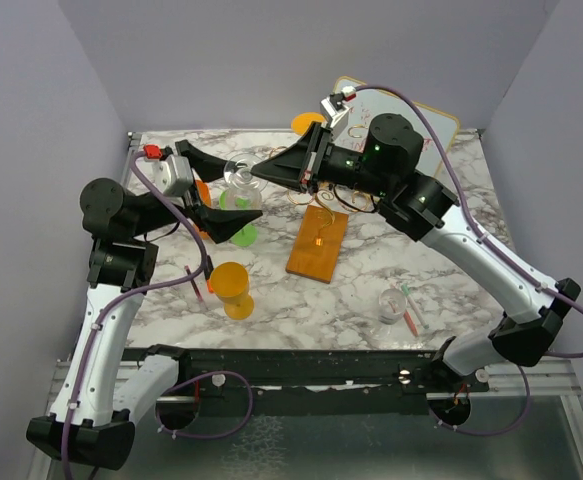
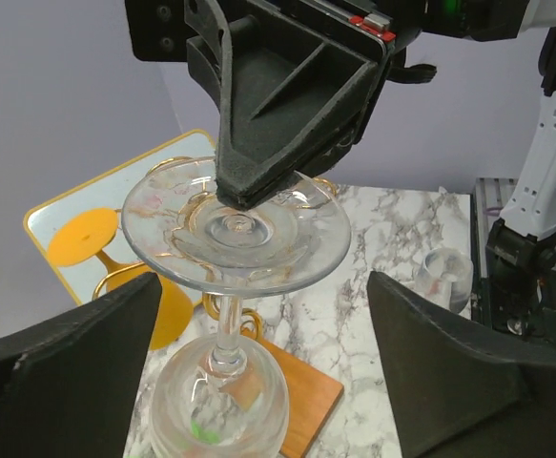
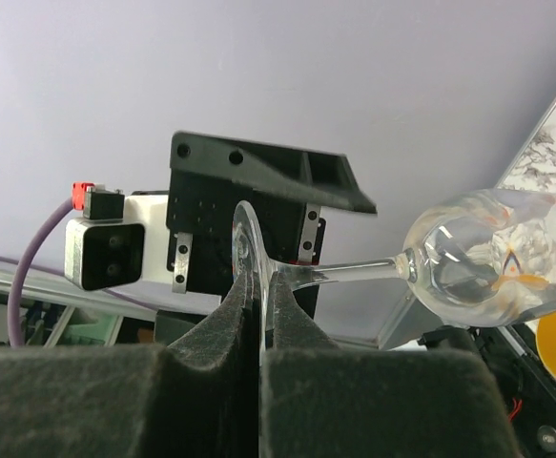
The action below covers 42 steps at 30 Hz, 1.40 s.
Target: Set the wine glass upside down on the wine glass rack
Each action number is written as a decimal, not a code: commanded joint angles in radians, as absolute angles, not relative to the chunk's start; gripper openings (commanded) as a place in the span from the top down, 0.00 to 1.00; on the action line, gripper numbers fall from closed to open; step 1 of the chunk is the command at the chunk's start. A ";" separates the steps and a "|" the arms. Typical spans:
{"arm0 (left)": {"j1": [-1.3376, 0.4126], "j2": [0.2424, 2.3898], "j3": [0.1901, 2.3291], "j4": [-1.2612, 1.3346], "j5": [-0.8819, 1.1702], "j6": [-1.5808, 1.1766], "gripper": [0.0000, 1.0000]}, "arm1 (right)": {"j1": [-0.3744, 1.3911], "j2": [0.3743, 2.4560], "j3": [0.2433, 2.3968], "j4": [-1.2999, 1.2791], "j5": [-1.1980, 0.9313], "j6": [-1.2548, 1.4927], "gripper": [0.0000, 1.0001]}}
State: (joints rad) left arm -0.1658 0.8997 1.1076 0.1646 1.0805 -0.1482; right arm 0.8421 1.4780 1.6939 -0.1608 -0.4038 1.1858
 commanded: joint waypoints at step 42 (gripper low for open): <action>-0.169 0.966 1.107 0.149 1.033 -0.138 1.00 | 0.795 1.394 1.574 0.002 -0.391 1.238 0.50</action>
